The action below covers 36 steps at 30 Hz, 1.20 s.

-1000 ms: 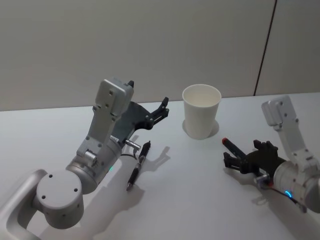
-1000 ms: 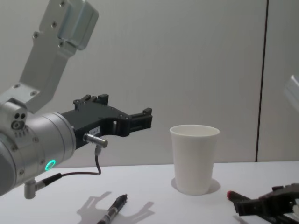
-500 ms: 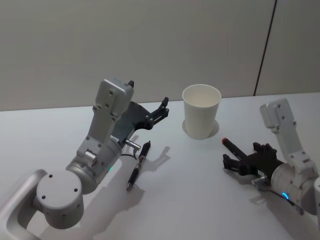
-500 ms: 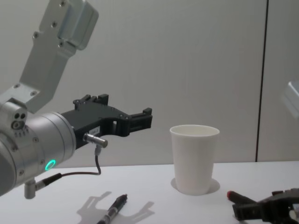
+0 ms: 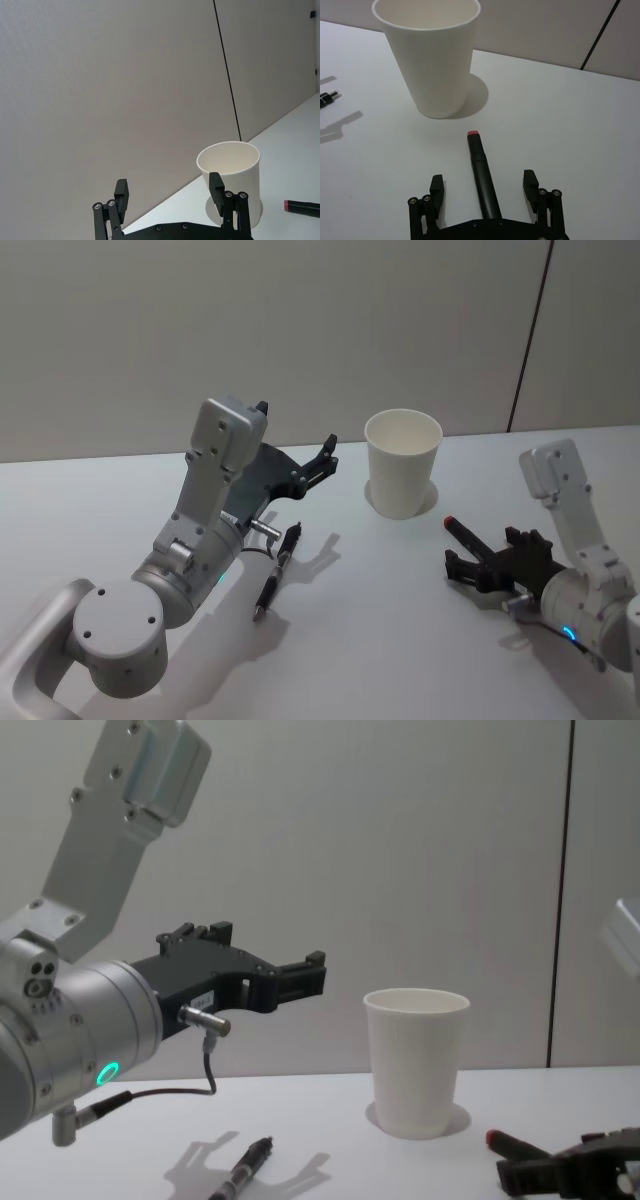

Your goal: Place the pen into the pen holder.

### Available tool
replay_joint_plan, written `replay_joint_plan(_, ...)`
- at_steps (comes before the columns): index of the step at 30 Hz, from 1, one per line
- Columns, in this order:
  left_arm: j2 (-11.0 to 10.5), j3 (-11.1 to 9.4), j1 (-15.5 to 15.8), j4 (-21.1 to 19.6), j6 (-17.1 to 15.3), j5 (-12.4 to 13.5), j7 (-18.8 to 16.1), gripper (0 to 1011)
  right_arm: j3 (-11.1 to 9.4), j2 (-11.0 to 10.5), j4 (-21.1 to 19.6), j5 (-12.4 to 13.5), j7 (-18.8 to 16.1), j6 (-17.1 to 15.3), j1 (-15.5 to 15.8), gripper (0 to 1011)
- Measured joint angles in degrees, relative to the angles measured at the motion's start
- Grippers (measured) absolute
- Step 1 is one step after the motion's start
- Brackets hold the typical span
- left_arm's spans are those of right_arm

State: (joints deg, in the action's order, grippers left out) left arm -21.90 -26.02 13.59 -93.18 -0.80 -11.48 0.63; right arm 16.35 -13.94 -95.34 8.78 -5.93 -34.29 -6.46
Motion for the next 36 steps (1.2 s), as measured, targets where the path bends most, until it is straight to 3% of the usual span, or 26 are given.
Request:
replay_joint_plan(19, 0.0, 0.0, 0.0, 0.0, 0.0, 0.0, 0.0, 1001, -0.3, 0.2, 0.1, 1.2, 0.3, -0.4, 0.5, 997)
replay_joint_plan(24, 0.0, 0.0, 0.0, 0.0, 0.0, 0.0, 0.0, 1001, -0.3, 0.3, 0.1, 1.4, 0.3, -0.5, 0.5, 875)
replay_joint_plan(36, 0.0, 0.0, 0.0, 0.0, 0.0, 0.0, 0.0, 1001, -0.4, 0.3, 0.1, 1.5, 0.4, -0.5, 0.6, 793)
